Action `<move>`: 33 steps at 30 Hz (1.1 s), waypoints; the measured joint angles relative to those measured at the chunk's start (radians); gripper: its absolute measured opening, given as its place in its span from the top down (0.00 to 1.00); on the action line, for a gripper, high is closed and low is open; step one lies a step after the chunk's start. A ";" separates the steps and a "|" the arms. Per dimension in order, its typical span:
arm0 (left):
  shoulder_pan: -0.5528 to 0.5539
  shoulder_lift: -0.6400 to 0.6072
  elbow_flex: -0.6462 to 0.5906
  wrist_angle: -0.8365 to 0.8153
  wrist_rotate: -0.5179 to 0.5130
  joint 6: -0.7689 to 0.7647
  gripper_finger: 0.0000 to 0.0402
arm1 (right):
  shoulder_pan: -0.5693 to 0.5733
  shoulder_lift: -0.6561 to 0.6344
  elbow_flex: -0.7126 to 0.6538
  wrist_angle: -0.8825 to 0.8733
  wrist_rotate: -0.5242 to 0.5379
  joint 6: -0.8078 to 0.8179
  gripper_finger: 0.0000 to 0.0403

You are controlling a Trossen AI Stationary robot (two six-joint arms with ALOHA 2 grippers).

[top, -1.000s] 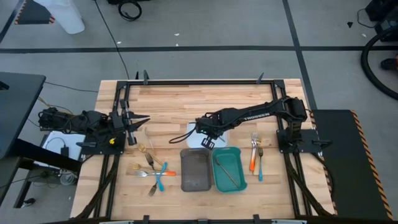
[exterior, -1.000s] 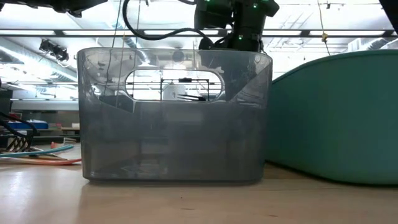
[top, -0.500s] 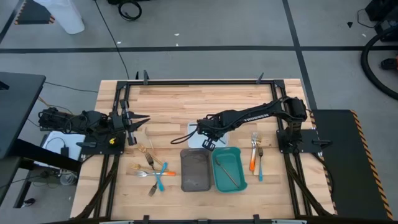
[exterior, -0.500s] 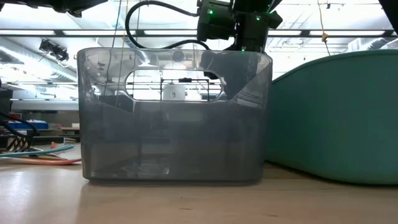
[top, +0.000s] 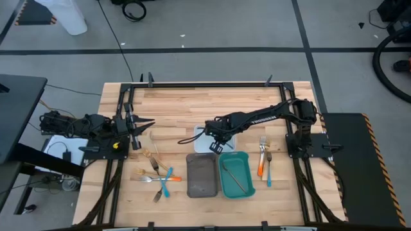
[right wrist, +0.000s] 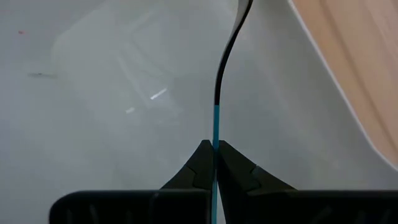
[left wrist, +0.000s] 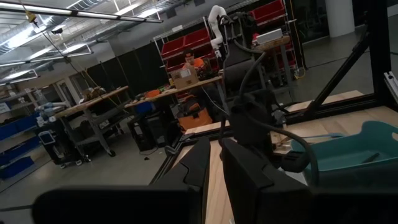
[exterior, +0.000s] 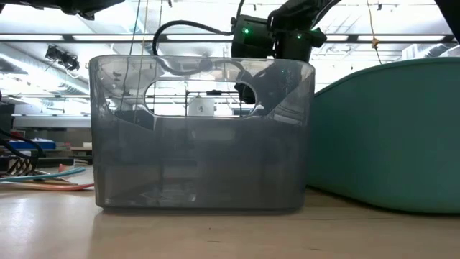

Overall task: Sort silverware by color (type)
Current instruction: Put the blue fork into the white bin, then put the orange fork into the black bin

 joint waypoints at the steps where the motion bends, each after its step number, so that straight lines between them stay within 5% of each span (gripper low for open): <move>1: 0.000 0.000 0.000 0.000 0.000 0.000 0.88 | -0.002 0.000 0.000 0.001 -0.004 0.000 0.96; 10: 0.000 0.000 0.000 0.000 0.000 0.000 0.88 | -0.003 0.000 0.000 0.006 -0.022 0.000 0.95; 23: 0.000 0.000 0.000 0.001 0.000 0.000 0.88 | -0.003 0.000 0.000 0.006 -0.026 0.015 0.77; 33: 0.000 0.000 0.000 0.001 0.000 0.000 0.88 | -0.004 -0.003 0.055 -0.057 -0.035 0.006 0.73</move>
